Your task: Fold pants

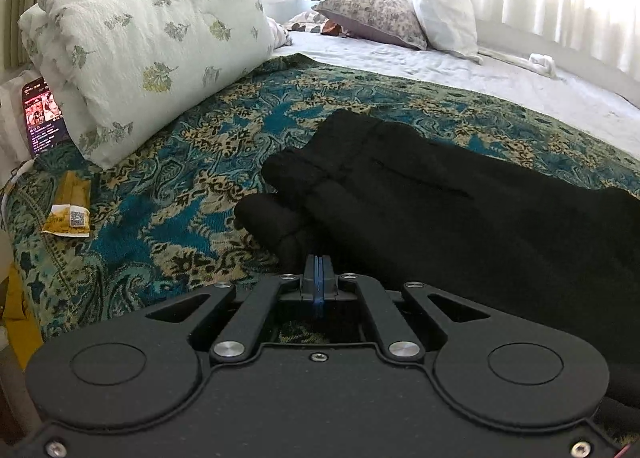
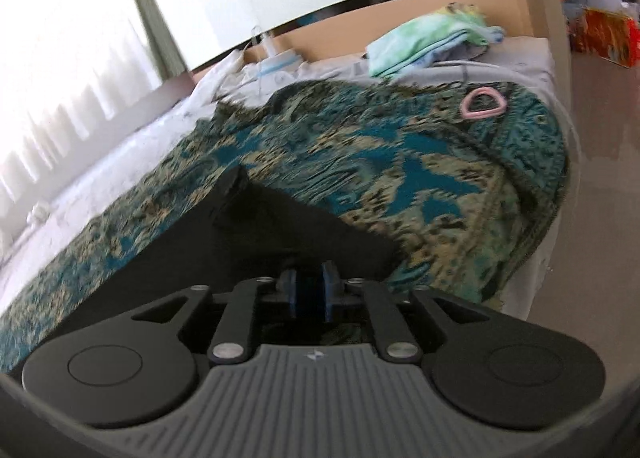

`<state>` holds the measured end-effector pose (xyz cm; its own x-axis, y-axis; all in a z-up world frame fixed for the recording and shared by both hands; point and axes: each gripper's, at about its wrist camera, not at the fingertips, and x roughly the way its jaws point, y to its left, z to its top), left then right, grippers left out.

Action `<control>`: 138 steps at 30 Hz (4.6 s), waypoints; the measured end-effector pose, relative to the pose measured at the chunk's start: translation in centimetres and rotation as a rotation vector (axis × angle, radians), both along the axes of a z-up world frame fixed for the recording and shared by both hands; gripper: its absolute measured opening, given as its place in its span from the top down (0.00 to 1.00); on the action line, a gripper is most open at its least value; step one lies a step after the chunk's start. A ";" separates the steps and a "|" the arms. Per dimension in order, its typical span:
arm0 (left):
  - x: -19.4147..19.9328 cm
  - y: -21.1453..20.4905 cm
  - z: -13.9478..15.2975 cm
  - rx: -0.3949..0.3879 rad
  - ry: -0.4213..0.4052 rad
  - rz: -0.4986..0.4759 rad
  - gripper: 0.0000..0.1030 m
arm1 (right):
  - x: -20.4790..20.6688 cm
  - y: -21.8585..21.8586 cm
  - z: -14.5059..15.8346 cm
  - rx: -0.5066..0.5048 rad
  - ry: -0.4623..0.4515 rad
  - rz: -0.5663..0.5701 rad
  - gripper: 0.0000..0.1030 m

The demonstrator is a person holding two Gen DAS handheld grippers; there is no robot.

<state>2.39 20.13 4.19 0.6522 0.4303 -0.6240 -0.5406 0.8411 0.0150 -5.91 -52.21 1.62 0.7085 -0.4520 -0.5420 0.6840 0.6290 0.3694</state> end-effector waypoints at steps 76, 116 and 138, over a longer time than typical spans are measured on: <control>-1.5 4.0 -0.1 -0.152 -0.120 -0.069 0.91 | 2.6 48.4 -0.2 -0.725 0.172 1.173 0.91; 21.2 -19.6 -0.4 -0.122 0.117 -0.697 0.95 | 7.5 47.5 -1.9 -0.363 -0.039 1.180 0.43; 23.2 -19.7 2.4 -0.043 0.081 -0.643 0.91 | 7.7 46.9 -2.2 -0.286 -0.077 1.198 0.41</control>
